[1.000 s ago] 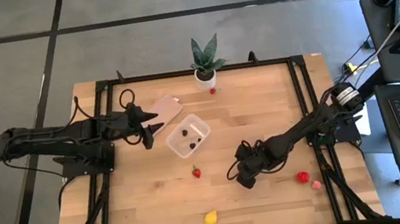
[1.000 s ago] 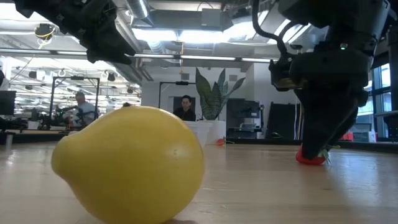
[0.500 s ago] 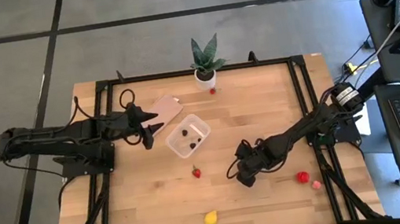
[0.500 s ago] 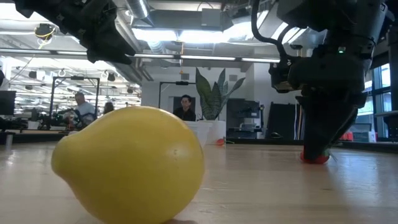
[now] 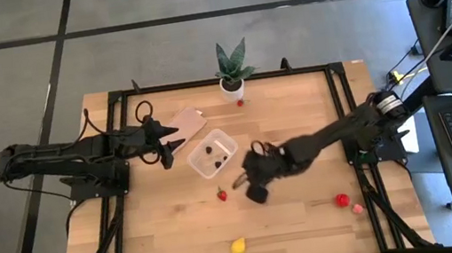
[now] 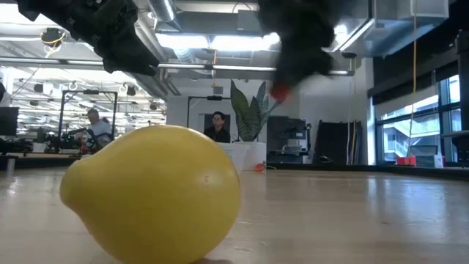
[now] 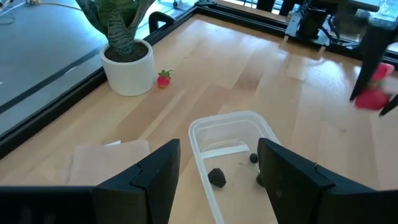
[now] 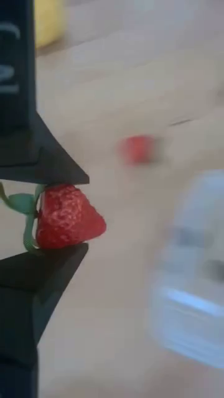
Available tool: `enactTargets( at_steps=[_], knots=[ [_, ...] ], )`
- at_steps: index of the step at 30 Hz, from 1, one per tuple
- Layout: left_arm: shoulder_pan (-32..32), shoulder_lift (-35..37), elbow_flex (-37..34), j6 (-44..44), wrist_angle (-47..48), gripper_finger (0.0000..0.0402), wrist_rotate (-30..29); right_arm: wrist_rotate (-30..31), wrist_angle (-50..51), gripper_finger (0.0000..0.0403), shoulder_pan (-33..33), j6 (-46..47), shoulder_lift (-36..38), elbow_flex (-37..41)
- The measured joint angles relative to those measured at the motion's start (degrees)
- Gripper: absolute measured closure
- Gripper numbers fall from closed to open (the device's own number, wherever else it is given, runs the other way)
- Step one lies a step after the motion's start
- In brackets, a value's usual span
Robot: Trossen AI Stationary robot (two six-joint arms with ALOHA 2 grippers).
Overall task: Pick and placing Produce into tupperware
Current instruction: Put the right red strawberry into the transparent bin
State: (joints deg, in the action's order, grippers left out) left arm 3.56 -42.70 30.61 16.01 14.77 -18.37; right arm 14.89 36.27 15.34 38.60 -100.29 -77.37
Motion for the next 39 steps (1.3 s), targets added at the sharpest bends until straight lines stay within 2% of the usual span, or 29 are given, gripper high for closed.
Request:
enactTargets(
  at_steps=[6,12,17,21,26,34,39],
  knots=[
    [0.0,0.0,0.0,0.3,-0.3,0.0195,0.0,9.9,-0.4,0.0261,-5.5,-14.1,0.2,-12.0],
    [0.0,0.0,0.0,1.4,-0.4,0.0195,0.0,10.4,-2.5,0.0261,-10.8,-18.3,0.2,-13.7],
    [0.0,0.0,0.0,1.5,-0.5,0.0195,0.0,4.6,-4.8,0.0261,-15.1,-18.7,-2.8,-13.2],
    [0.0,0.0,0.0,1.5,-0.4,0.0195,0.0,-1.2,-7.9,0.0261,-16.9,-18.2,-7.6,-13.2],
    [0.0,0.0,0.0,1.5,-0.3,0.0195,0.0,-5.3,-8.9,0.0261,-17.7,-18.1,-14.3,-13.1],
    [0.0,0.0,0.0,1.5,-0.2,0.0195,0.0,-7.7,-8.5,0.0260,-17.7,-17.5,-19.8,-13.1],
    [0.0,0.0,0.0,1.5,-0.2,0.0195,0.0,-7.7,-8.5,0.0230,-17.7,-14.9,-20.4,-13.1]
  ],
)
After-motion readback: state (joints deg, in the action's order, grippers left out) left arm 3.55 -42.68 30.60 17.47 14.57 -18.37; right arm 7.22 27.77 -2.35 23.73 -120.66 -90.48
